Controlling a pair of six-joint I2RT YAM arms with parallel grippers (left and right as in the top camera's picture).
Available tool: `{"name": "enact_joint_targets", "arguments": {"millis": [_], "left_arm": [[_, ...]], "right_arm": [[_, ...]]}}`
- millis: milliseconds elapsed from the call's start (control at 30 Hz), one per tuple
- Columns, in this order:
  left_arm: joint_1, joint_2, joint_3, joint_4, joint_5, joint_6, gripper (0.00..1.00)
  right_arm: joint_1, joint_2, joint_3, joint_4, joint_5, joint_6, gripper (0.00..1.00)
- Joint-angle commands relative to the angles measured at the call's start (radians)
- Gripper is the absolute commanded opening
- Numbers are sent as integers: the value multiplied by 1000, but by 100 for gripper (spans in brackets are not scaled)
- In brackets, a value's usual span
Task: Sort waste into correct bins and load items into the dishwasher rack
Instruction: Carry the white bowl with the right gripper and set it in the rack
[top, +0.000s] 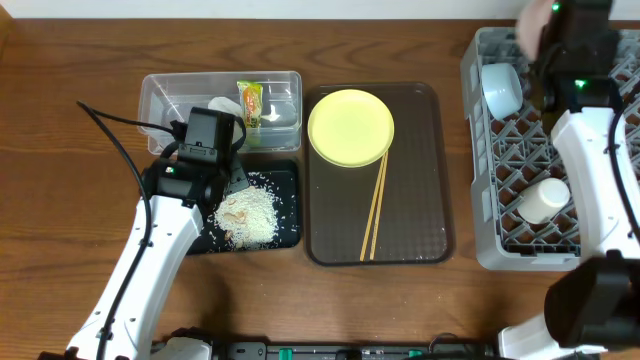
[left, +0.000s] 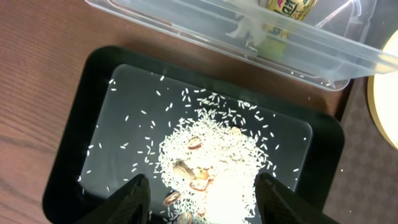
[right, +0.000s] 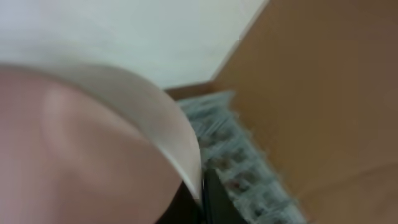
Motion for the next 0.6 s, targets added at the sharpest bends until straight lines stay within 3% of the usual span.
{"name": "enact_joint_targets", "arguments": {"millis": [0, 167, 567], "left_arm": [[3, 6, -3, 0, -19, -10, 58], [3, 6, -3, 0, -19, -10, 58], [3, 6, -3, 0, -19, -10, 59]], "right_arm": [[-48, 69, 4, 98, 187, -232, 1], [-104, 163, 4, 230, 240, -348, 1], [-126, 335, 4, 279, 332, -332, 1]]}}
